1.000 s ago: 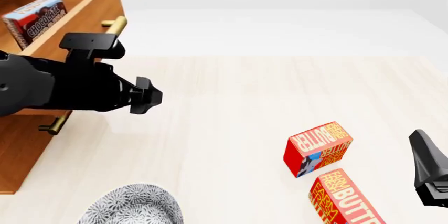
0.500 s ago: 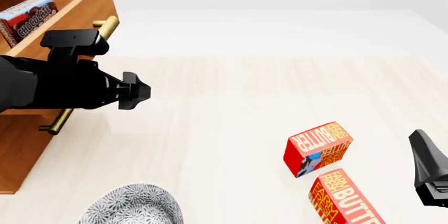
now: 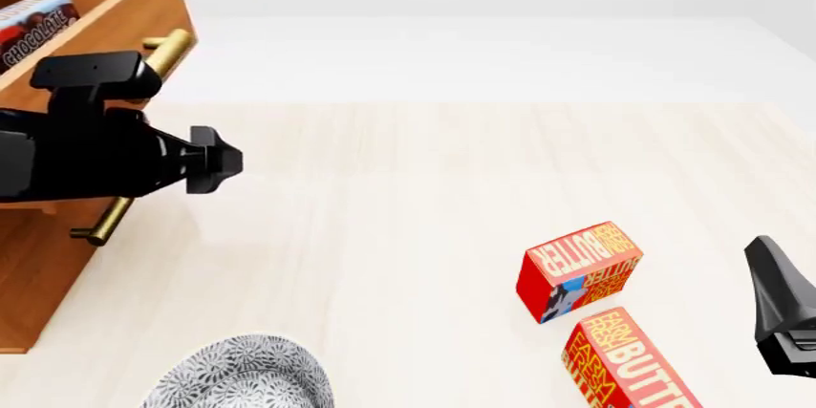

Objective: Put the chocolate pudding in the top drawer of the cabinet and close it.

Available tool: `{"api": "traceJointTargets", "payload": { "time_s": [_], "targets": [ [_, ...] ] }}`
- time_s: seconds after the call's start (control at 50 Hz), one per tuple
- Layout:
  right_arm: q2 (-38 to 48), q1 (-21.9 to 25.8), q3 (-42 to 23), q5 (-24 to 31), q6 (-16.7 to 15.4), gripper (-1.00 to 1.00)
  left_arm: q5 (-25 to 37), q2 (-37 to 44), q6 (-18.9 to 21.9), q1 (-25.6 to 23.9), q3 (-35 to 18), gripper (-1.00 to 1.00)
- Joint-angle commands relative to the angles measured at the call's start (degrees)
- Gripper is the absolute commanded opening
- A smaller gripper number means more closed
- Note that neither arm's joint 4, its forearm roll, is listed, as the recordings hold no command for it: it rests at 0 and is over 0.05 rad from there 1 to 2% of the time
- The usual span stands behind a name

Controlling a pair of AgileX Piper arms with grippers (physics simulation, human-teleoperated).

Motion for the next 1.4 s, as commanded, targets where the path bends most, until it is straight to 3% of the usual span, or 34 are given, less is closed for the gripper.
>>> {"api": "traceJointTargets", "payload": {
  "time_s": [0.02, 0.04, 0.12, 0.14, 0.16, 0.18, 0.22, 0.26, 0.32, 0.62, 0.64, 0.68, 0.88, 0.92, 1.4],
  "targets": [
    [-0.1, -0.1, 0.0, 0.0, 0.0, 1.00, -1.7, 0.0, 1.6, 5.2, 1.5, 1.00],
    [-0.1, 0.0, 0.1, 0.0, 0.0, 1.00, -2.0, 0.2, 2.9, 7.2, 1.4, 1.00],
    [-0.1, 0.0, 0.0, 0.0, 0.0, 1.00, -2.9, 1.0, 1.6, 6.6, 1.9, 1.00],
    [-0.1, 0.0, 0.0, 0.0, 0.0, 1.00, -3.1, 1.1, 0.9, 5.9, 2.0, 1.00],
    [-0.1, 0.0, 0.0, 0.0, 0.0, 1.00, -3.6, 1.3, -2.8, 2.3, 2.7, 1.00],
    [-0.1, 0.0, 0.0, 0.0, 0.0, 1.00, -3.2, 1.0, 1.9, 7.3, 2.2, 1.00],
    [-0.1, 0.0, 0.0, 0.0, 0.0, 1.00, -3.4, 1.1, 0.0, 5.7, 2.5, 1.00],
    [-0.1, 0.0, 0.0, 0.0, 0.0, 1.00, -3.5, 1.0, 3.0, 9.8, 2.3, 1.00],
    [-0.1, -0.1, 0.1, 0.0, 0.0, 1.00, -3.6, 1.0, 1.8, 8.3, 2.6, 1.00],
    [-0.1, 0.0, 0.0, 0.0, 0.0, 1.00, -5.2, 1.0, 1.9, 10.2, 4.1, 1.00],
    [-0.1, 0.0, 0.0, 0.0, 0.0, 1.00, -5.5, 1.2, -0.4, 7.9, 4.7, 1.00],
    [-0.1, -0.1, 0.0, 0.0, 0.0, 1.00, -5.6, 1.1, 2.1, 10.6, 4.5, 1.00],
    [-0.1, 0.0, 0.0, 0.0, 0.0, 1.00, -6.6, 1.9, 1.1, 10.6, 4.9, 1.00],
    [-0.1, 0.0, 0.0, 0.0, 0.0, 1.00, -5.9, 1.1, -0.7, 9.7, 4.9, 1.00],
    [-0.1, 0.0, 0.0, 0.0, 0.0, 1.00, -4.8, 0.2, -1.3, 13.8, 3.0, 1.00]
  ]
}}
